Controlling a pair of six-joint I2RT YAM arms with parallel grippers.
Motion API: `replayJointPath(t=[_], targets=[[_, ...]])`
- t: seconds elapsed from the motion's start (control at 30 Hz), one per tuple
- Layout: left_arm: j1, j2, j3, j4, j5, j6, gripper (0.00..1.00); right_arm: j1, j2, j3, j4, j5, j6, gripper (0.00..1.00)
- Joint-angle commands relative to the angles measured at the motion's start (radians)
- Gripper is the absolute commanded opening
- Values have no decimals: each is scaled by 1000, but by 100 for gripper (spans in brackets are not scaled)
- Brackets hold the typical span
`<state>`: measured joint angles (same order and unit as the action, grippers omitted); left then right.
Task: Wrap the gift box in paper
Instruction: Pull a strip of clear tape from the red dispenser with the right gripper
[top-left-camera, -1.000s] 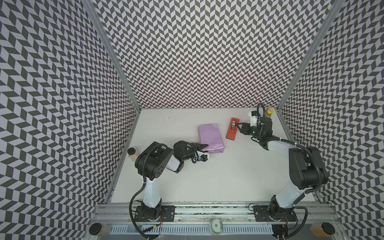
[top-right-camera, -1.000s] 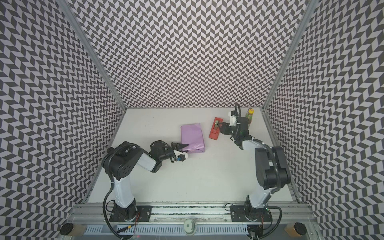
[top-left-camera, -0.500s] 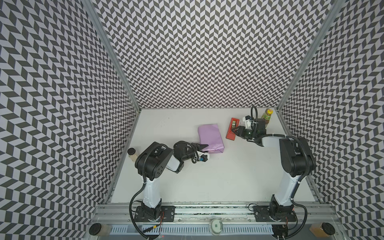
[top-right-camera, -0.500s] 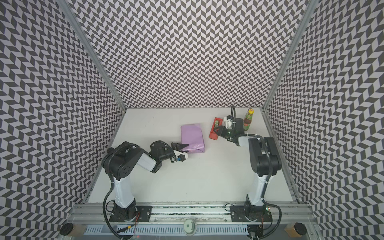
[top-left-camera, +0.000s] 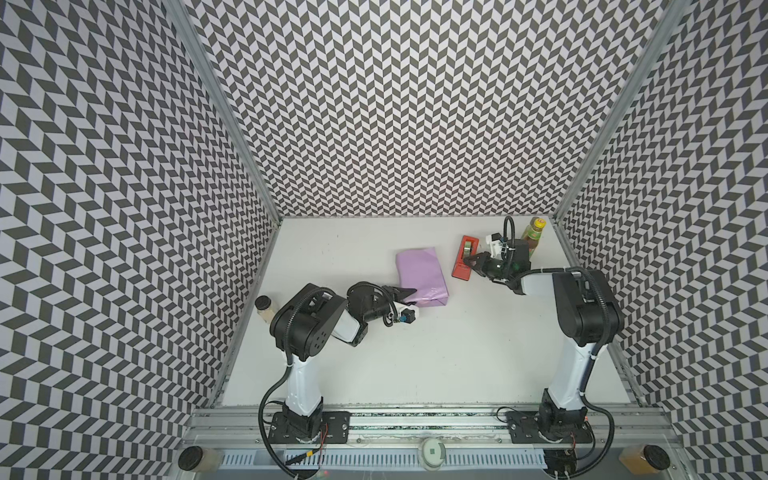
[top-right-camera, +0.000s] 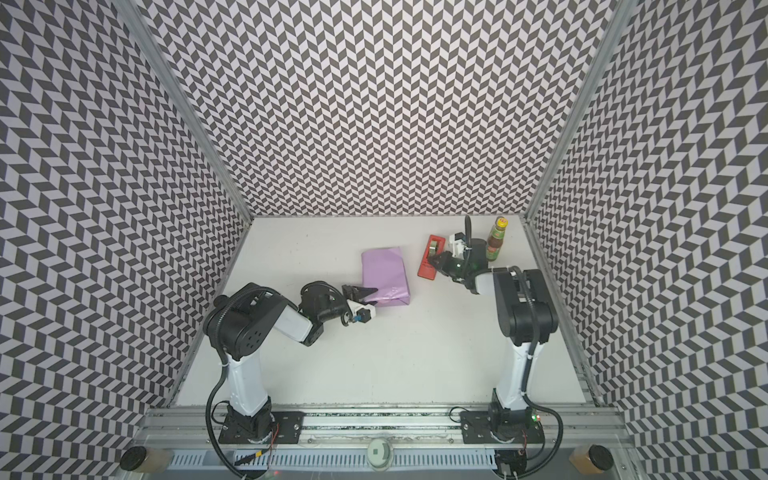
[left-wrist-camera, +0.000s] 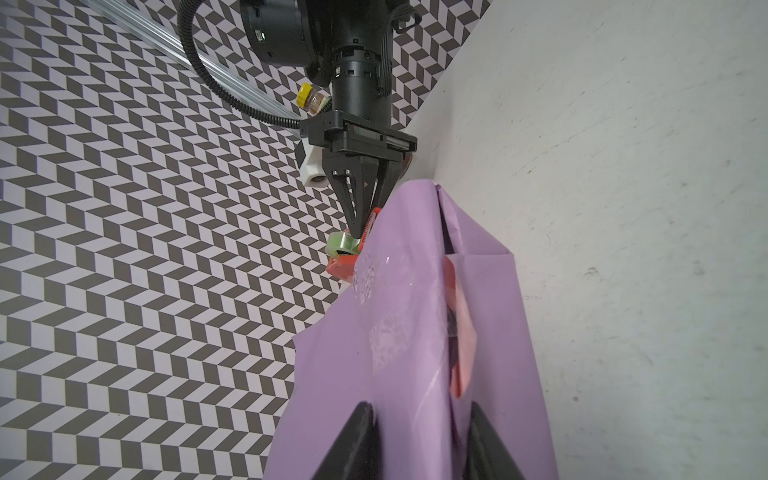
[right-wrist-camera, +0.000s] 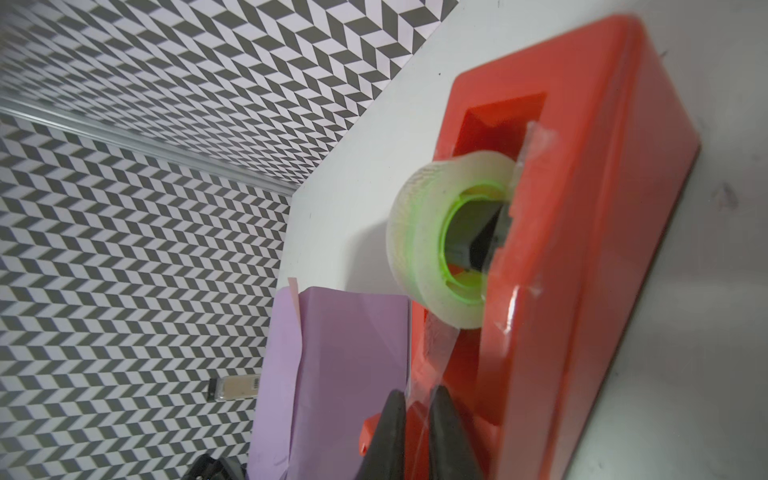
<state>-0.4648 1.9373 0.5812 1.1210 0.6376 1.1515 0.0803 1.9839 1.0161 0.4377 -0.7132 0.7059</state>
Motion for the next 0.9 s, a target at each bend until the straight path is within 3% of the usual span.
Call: replayJointPath(t=[0.0,0.4,0.87], targets=[[-6,22,4,-47,-6,5,38,8,22,-30,162,-56,141,4],[-6,17,3,-47,-6,5,37,10,-34,-152,595,-143,512,0],[-7,16,3,-51,-9,5,37,58,-88,-363,680,-114,500,0]])
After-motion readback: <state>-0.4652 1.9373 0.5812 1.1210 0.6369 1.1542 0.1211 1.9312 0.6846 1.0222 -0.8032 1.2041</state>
